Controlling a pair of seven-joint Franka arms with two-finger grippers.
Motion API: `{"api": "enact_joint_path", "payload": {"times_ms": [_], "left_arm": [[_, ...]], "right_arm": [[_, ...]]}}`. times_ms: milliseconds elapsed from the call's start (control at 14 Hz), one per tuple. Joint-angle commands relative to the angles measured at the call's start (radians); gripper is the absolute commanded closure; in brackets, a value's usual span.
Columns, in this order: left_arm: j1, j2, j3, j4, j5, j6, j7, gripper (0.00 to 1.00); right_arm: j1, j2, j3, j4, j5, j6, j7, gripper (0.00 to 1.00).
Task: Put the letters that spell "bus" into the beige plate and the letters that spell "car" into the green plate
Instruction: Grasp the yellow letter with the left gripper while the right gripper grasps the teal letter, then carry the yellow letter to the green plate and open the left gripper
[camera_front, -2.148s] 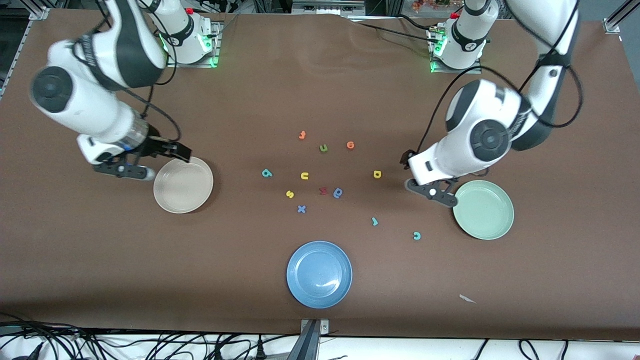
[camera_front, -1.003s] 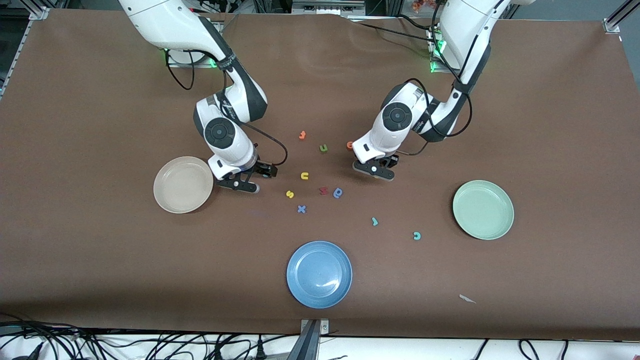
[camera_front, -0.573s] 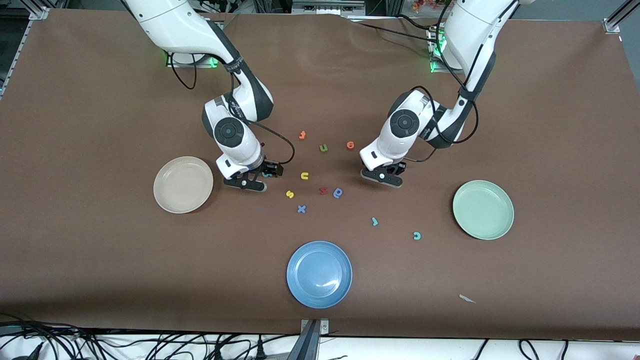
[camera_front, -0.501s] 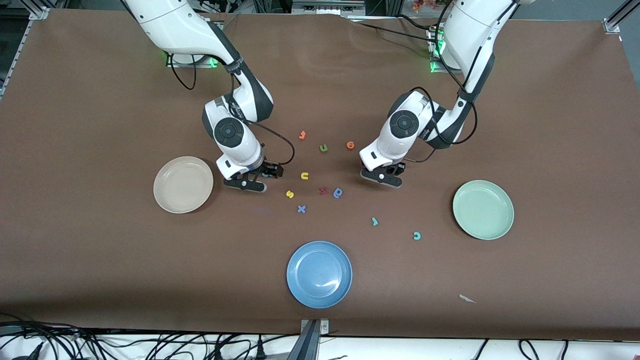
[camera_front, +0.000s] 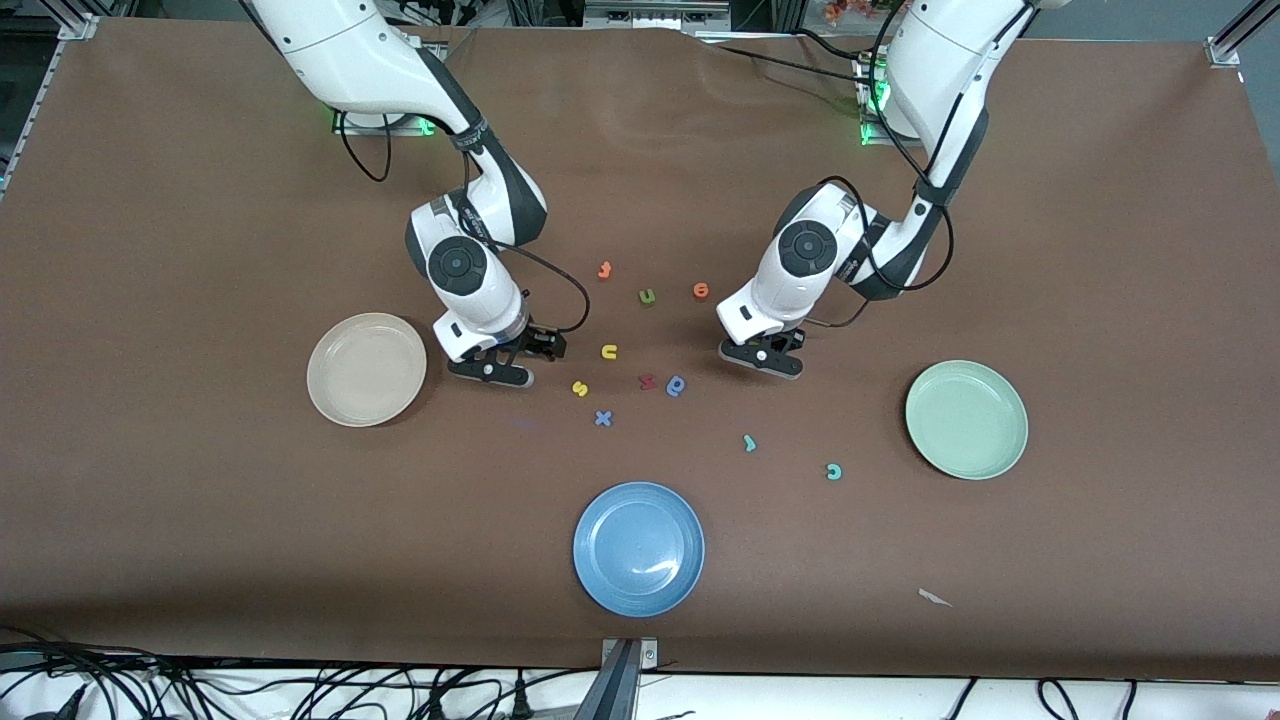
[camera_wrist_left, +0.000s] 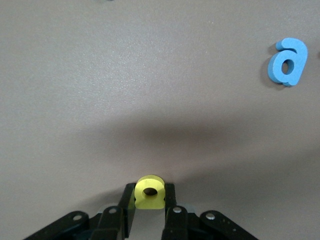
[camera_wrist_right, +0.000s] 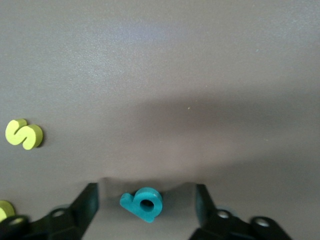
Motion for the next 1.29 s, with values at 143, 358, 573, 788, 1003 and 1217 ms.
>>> {"api": "enact_joint_path", "payload": {"times_ms": [143,358,573,788,1003,1217], "left_arm": [[0.008,-0.013,0.000,0.015,0.035,-0.008,-0.029,0.83],[0.023,-0.059,0.032,0.038,0.038,-0.079,-0.005,0.83],[0.100,-0.075,0.032,0.119,0.090,-0.230,0.083,0.85],[0.233,-0.075,0.032,0.142,0.121,-0.265,0.309,0.88],[0.354,-0.079,0.032,0.144,0.123,-0.269,0.503,0.87],[0.469,-0.041,0.032,0.161,0.132,-0.260,0.636,0.86]], "right_arm": [[0.011,-0.006,-0.002,-0.050,-0.003,0.063,0.018,0.35],[0.011,-0.007,-0.002,-0.050,0.001,0.062,0.019,0.38],[0.011,-0.010,0.014,-0.049,0.003,0.060,0.056,0.38],[0.011,-0.012,0.021,-0.049,0.003,0.057,0.059,0.38],[0.011,-0.012,0.019,-0.049,-0.006,0.057,0.047,0.38],[0.010,-0.013,0.015,-0.047,-0.008,0.055,0.033,0.43]]}}
